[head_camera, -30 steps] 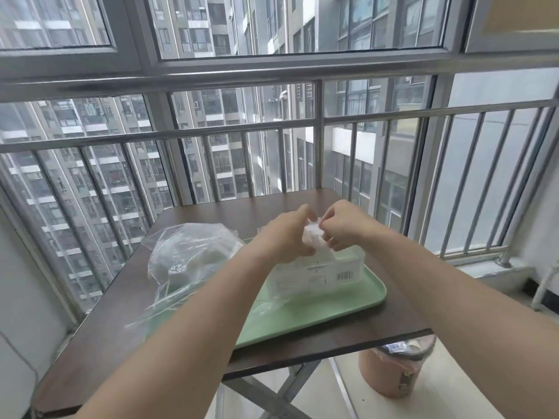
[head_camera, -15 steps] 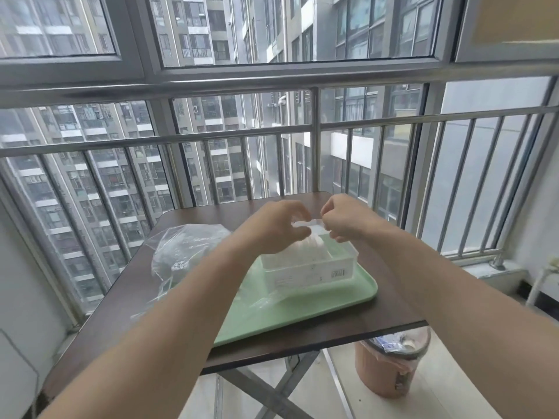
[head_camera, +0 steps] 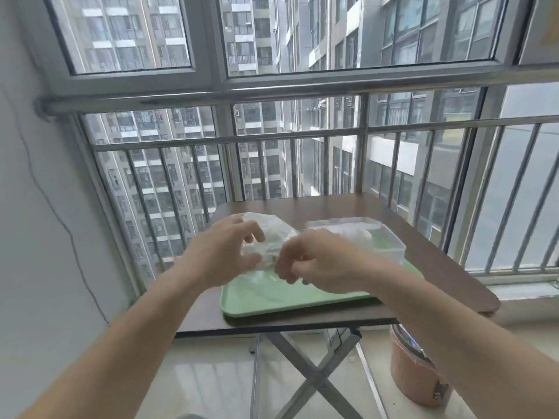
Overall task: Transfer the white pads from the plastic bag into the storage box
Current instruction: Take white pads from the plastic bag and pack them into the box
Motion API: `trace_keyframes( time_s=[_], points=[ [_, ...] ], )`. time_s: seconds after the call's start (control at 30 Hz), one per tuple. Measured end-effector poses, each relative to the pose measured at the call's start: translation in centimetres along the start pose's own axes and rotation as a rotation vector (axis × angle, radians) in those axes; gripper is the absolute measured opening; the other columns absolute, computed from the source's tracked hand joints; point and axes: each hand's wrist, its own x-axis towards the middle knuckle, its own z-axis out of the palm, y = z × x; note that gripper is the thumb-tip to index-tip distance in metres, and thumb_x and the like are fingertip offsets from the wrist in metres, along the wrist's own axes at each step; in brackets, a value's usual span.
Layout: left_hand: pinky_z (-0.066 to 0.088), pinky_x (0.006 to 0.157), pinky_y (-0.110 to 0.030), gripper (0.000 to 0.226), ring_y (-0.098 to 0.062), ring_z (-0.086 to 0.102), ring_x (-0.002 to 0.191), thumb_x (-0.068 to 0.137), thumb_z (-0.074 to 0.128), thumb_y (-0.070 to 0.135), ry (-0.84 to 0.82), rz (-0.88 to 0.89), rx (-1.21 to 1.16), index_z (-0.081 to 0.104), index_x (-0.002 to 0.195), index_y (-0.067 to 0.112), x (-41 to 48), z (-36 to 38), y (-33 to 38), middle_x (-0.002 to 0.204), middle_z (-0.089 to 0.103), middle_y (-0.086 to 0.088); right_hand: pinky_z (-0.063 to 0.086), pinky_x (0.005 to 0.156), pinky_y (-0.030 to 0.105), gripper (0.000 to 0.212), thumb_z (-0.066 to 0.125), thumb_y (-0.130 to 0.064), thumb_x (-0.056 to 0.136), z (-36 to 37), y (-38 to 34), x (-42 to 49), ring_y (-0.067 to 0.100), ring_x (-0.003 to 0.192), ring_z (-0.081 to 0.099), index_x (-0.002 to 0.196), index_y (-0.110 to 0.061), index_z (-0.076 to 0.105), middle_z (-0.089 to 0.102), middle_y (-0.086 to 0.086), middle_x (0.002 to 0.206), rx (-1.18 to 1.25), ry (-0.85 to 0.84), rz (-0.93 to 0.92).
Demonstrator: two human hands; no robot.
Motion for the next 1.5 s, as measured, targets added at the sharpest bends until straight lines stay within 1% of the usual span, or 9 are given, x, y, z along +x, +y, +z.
trace_keyframes(
  time_s=[0.07, 0.17, 0.3, 0.37, 0.47, 0.6, 0.77, 1.23, 1.5],
  points=[
    [0.058, 0.075, -0.036, 0.01, -0.006, 0.064, 0.085, 0.092, 0.062, 0.034, 0.131, -0.054, -0.099, 0.064, 0.102, 0.036, 0.2, 0.6, -0.4, 0.103, 0.066, 0.017, 0.042, 0.089, 0.009, 0.039, 0.043, -0.005, 0.095, 1.8, -0.4, 0.6, 0.008, 0.108, 0.061, 0.122, -0.018, 0.067, 0.069, -0.005, 0.118, -0.13, -0.007, -0.024],
    [0.06, 0.074, -0.038, 0.013, -0.008, 0.067, 0.077, 0.093, 0.062, 0.026, 0.285, -0.105, -0.228, 0.071, 0.102, 0.029, 0.8, 0.9, -0.1, 0.093, 0.07, 0.014, 0.038, 0.103, 0.026, 0.049, 0.035, -0.005, 0.095, 3.9, 0.2, 2.0, 0.022, 0.129, 0.049, 0.14, -0.016, 0.051, 0.055, 0.005, 0.14, -0.265, -0.048, 0.004],
    [0.059, 0.075, -0.035, 0.014, -0.01, 0.068, 0.073, 0.092, 0.064, 0.018, 0.502, -0.114, -0.263, 0.074, 0.101, 0.023, 1.4, 0.0, 0.5, 0.091, 0.074, 0.009, 0.045, 0.098, 0.034, 0.053, 0.034, 0.002, 0.09, 5.0, 1.1, 3.7, 0.028, 0.123, 0.053, 0.136, -0.017, 0.052, 0.054, 0.009, 0.138, -0.352, -0.119, 0.097],
    [0.06, 0.077, -0.036, 0.014, -0.011, 0.069, 0.073, 0.09, 0.066, 0.017, 0.559, -0.117, -0.288, 0.075, 0.1, 0.022, 1.6, -0.3, 0.5, 0.091, 0.075, 0.009, 0.051, 0.082, 0.035, 0.039, 0.037, 0.006, 0.088, 5.3, 1.2, 4.4, 0.032, 0.103, 0.061, 0.117, -0.007, 0.06, 0.063, 0.014, 0.114, -0.422, -0.15, 0.129],
    [0.06, 0.073, -0.037, 0.013, -0.013, 0.07, 0.072, 0.09, 0.067, 0.018, 0.577, -0.114, -0.316, 0.071, 0.101, 0.023, 1.9, -0.4, 0.4, 0.09, 0.074, 0.009, 0.049, 0.071, 0.035, 0.022, 0.042, 0.008, 0.087, 5.5, 0.7, 5.5, 0.032, 0.087, 0.06, 0.091, -0.001, 0.061, 0.059, 0.011, 0.089, -0.485, -0.08, 0.133],
    [0.061, 0.066, -0.038, 0.009, -0.016, 0.07, 0.069, 0.09, 0.067, 0.017, 0.568, -0.081, -0.323, 0.065, 0.093, 0.025, 2.1, -0.3, 0.7, 0.087, 0.072, 0.006, 0.045, 0.072, 0.033, 0.018, 0.055, 0.003, 0.086, 5.5, 0.1, 7.6, 0.031, 0.091, 0.059, 0.102, -0.002, 0.06, 0.055, 0.017, 0.116, -0.495, 0.231, 0.075],
    [0.06, 0.071, -0.038, 0.012, -0.013, 0.071, 0.069, 0.089, 0.068, 0.019, 0.524, -0.099, -0.381, 0.064, 0.088, 0.03, 2.3, -0.6, 0.9, 0.083, 0.071, 0.01, 0.044, 0.084, 0.035, 0.043, 0.057, 0.003, 0.086, 5.1, 0.9, 10.0, 0.034, 0.123, 0.046, 0.128, 0.003, 0.045, 0.043, 0.018, 0.132, -0.513, 0.18, 0.165],
    [0.059, 0.075, -0.038, 0.014, -0.01, 0.07, 0.069, 0.087, 0.07, 0.02, 0.49, -0.123, -0.424, 0.063, 0.084, 0.033, 2.6, -0.7, 0.8, 0.081, 0.071, 0.012, 0.041, 0.099, 0.033, 0.028, 0.046, 0.0, 0.094, 5.7, 2.6, 11.9, 0.024, 0.127, 0.04, 0.117, -0.006, 0.059, 0.048, 0.013, 0.129, -0.662, 0.294, 0.067],
    [0.057, 0.075, -0.034, 0.006, -0.008, 0.068, 0.074, 0.087, 0.068, 0.022, 0.523, -0.14, -0.393, 0.067, 0.089, 0.028, 2.5, -0.1, 1.1, 0.086, 0.069, 0.015, 0.042, 0.059, 0.036, 0.032, 0.052, -0.003, 0.088, 5.9, 2.4, 8.6, 0.03, 0.086, 0.06, 0.118, -0.007, 0.042, 0.057, 0.009, 0.101, -0.619, 0.392, 0.034]
  ],
)
